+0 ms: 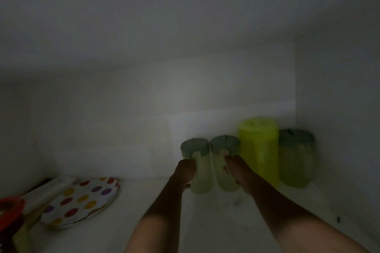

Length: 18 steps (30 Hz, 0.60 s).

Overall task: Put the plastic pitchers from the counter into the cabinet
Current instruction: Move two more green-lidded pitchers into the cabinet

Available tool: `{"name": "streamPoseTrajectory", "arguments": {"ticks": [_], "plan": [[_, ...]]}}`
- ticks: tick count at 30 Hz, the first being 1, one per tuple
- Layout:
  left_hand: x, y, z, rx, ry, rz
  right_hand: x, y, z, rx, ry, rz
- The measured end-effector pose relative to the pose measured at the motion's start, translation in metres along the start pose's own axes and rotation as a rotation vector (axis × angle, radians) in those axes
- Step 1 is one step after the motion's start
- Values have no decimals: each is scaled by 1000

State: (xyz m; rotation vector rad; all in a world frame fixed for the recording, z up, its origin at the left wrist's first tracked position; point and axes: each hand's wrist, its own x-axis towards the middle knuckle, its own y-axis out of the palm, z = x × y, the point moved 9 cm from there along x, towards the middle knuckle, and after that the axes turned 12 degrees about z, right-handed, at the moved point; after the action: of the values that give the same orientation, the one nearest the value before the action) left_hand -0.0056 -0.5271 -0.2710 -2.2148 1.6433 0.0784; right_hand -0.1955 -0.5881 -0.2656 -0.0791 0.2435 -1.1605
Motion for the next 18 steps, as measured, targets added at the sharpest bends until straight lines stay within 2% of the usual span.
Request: {"name": "streamPoseTrajectory", "arguments": {"ticks": [2, 5, 8, 10, 15, 18], "plan": [[0, -5, -2, 30, 20, -34, 4, -2, -3, -10, 20, -3], [-6, -10, 2, 38, 20, -100, -1, -16, -9, -108, 46, -96], [-21, -11, 5, 110, 37, -115, -28, -30, -5, -199, -16, -233], [-39, -12, 8, 165, 21, -97, -45, -30, 0, -219, -60, -268], [-116, -17, 5, 408, -18, 36, -91, 1, 26, -284, -137, -177], [-173, -36, 5, 448, -7, 64, -132, 37, 51, -357, -219, -101]]}}
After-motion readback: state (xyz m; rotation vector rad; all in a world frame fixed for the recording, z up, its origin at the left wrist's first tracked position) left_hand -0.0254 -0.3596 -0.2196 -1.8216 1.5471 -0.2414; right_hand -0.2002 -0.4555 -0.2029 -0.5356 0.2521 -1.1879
